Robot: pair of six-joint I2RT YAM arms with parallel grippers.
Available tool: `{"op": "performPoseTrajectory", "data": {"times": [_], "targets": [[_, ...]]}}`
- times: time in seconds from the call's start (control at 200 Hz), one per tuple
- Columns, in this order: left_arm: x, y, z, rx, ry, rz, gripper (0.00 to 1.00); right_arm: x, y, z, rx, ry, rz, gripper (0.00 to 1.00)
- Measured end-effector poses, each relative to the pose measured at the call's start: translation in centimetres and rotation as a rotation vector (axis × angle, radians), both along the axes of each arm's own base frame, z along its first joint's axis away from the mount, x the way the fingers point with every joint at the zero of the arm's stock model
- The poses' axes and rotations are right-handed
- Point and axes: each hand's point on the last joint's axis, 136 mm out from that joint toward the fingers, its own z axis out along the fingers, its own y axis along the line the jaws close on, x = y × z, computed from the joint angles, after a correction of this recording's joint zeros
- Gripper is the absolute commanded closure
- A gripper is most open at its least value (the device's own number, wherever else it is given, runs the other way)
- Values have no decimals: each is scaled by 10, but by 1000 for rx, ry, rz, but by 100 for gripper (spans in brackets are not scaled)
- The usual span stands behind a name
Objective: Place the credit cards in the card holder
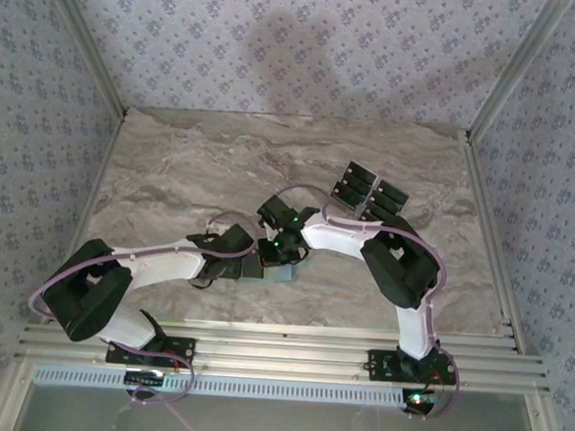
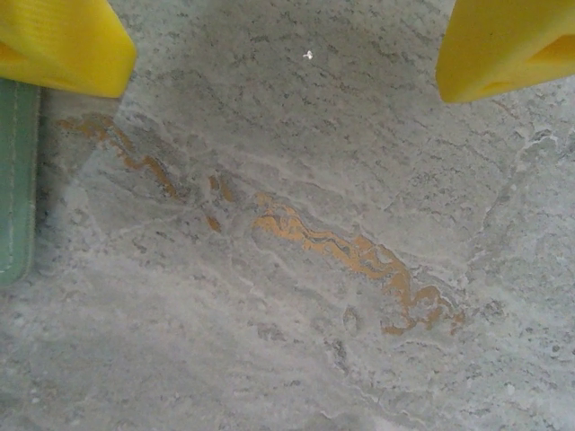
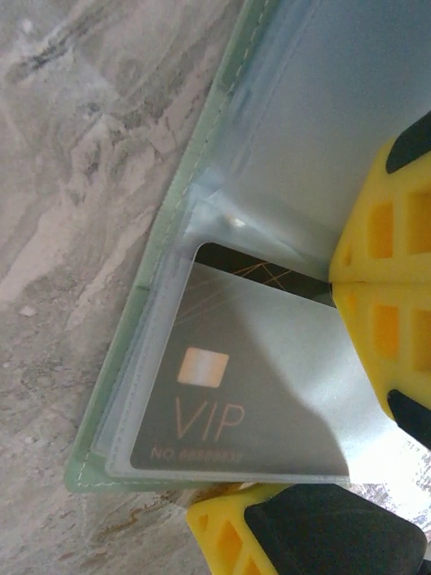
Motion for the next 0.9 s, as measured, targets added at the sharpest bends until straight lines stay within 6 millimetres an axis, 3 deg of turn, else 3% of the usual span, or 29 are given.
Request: {"op": "performPoseTrajectory", "data": {"times": [0.515, 0.615, 0.79, 0.899], "targets": [[0, 1, 2, 13, 0, 7, 8, 3, 0, 3, 31, 21, -19, 94], [-1, 2, 5, 16, 3, 9, 8, 6, -4, 14, 53, 3, -29, 88], [4, 5, 14, -9, -21, 30, 8, 16, -13, 48, 104, -61, -51, 64], [11, 5, 27, -40, -56, 46, 8, 20, -21, 55, 104, -87, -65, 60]]}}
